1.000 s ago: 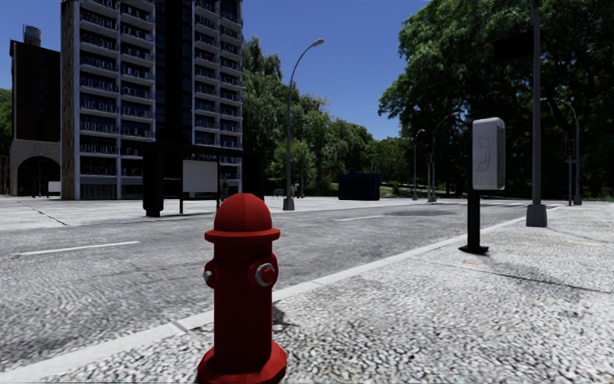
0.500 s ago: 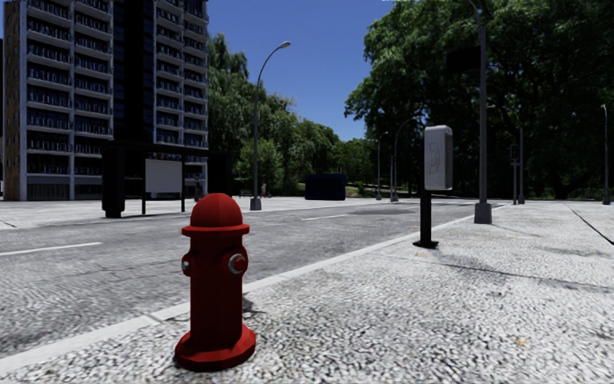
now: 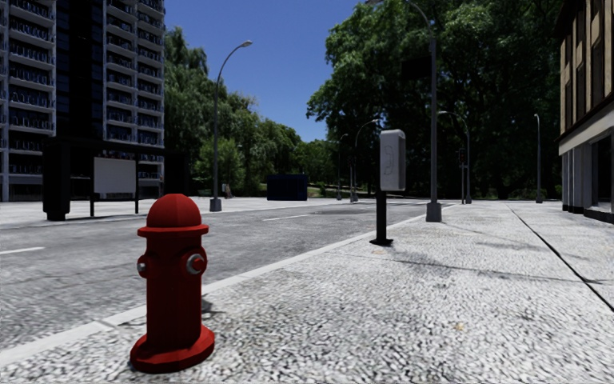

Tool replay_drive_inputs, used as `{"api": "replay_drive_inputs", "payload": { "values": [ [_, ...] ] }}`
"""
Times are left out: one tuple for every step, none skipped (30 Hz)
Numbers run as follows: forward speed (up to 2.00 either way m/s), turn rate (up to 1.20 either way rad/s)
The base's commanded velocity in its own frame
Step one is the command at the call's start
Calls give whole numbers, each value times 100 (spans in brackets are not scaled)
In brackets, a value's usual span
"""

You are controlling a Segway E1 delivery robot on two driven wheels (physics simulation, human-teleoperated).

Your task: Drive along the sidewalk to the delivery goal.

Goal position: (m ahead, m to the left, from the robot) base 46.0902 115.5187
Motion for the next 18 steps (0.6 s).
{"api": "replay_drive_inputs", "payload": {
  "values": [
    [23,-42],
    [27,-42],
    [28,-42],
    [29,-42],
    [29,-42],
    [29,-42],
    [29,-42],
    [29,-42],
    [33,-39],
    [44,-38],
    [44,-38],
    [66,-37],
    [79,-37],
    [84,-37],
    [85,-37],
    [87,-37],
    [87,-37],
    [89,-37]
  ]
}}
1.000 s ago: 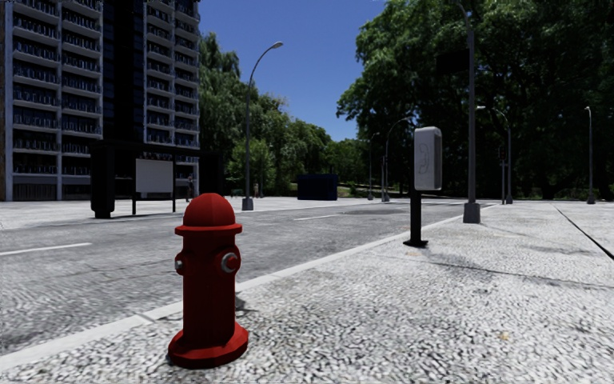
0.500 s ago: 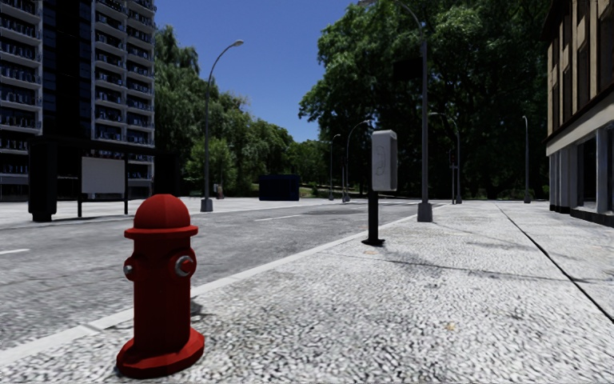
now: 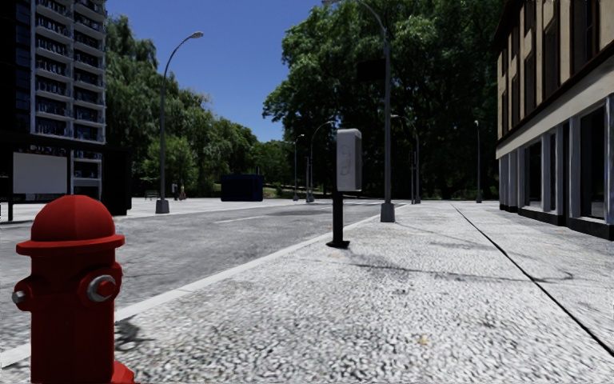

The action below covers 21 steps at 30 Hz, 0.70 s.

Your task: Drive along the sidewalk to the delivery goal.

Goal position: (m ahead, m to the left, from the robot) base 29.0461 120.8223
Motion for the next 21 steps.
{"api": "replay_drive_inputs", "payload": {
  "values": [
    [92,-37],
    [95,-37],
    [97,-37],
    [97,-37],
    [97,-37],
    [97,-37],
    [97,-37],
    [97,-37],
    [97,-37],
    [97,-37],
    [97,-37],
    [97,-37],
    [97,-37],
    [97,-39],
    [97,-40],
    [97,-40],
    [97,-40],
    [97,-40],
    [97,-40],
    [98,-40],
    [125,-40]
  ]
}}
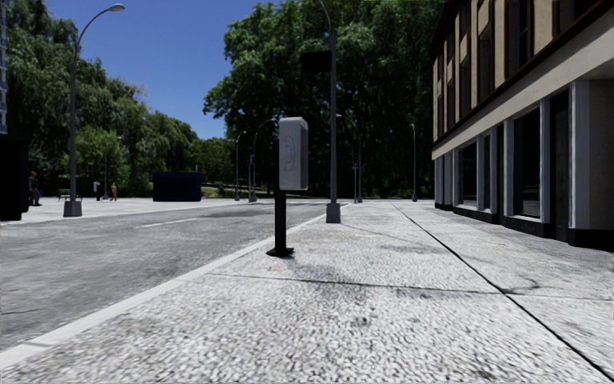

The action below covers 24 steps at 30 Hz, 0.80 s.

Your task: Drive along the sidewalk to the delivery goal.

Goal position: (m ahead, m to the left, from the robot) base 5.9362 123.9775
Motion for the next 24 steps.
{"api": "replay_drive_inputs", "payload": {
  "values": [
    [200,-40],
    [200,-40],
    [200,-40],
    [200,-40],
    [200,-40],
    [200,-40],
    [200,-40],
    [200,-40],
    [200,-40],
    [200,-40],
    [200,-40],
    [200,-40],
    [200,-40],
    [200,-40],
    [200,-40],
    [200,-40],
    [200,-40],
    [200,-39],
    [200,-39],
    [200,-39],
    [200,-39],
    [200,-39],
    [200,-39],
    [200,-39]
  ]
}}
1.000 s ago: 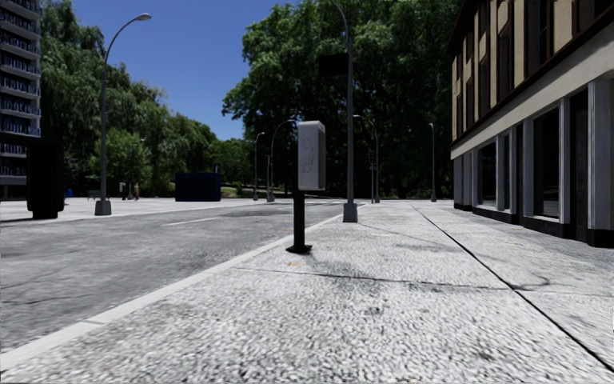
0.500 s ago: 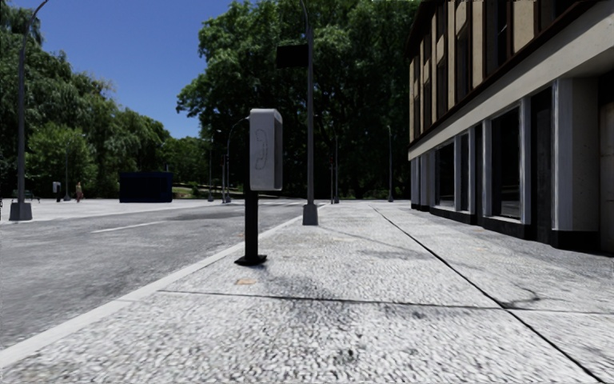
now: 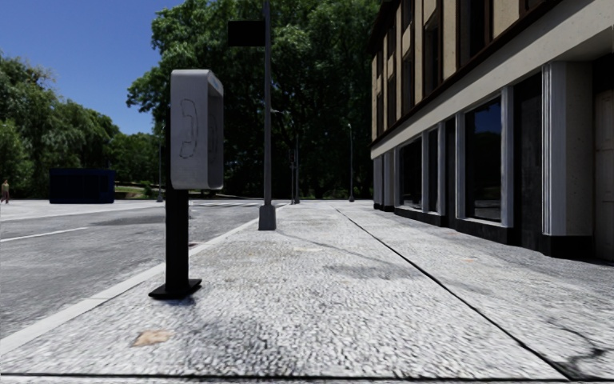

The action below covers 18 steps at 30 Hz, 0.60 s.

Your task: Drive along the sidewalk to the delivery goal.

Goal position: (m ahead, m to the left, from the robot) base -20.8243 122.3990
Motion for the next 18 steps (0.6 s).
{"api": "replay_drive_inputs", "payload": {
  "values": [
    [200,-39],
    [200,-39],
    [200,-39],
    [200,-37],
    [200,-19],
    [200,0],
    [200,0],
    [200,0],
    [200,0],
    [200,0],
    [200,0],
    [200,0],
    [200,0],
    [200,0],
    [200,0],
    [200,0],
    [200,0],
    [200,0]
  ]
}}
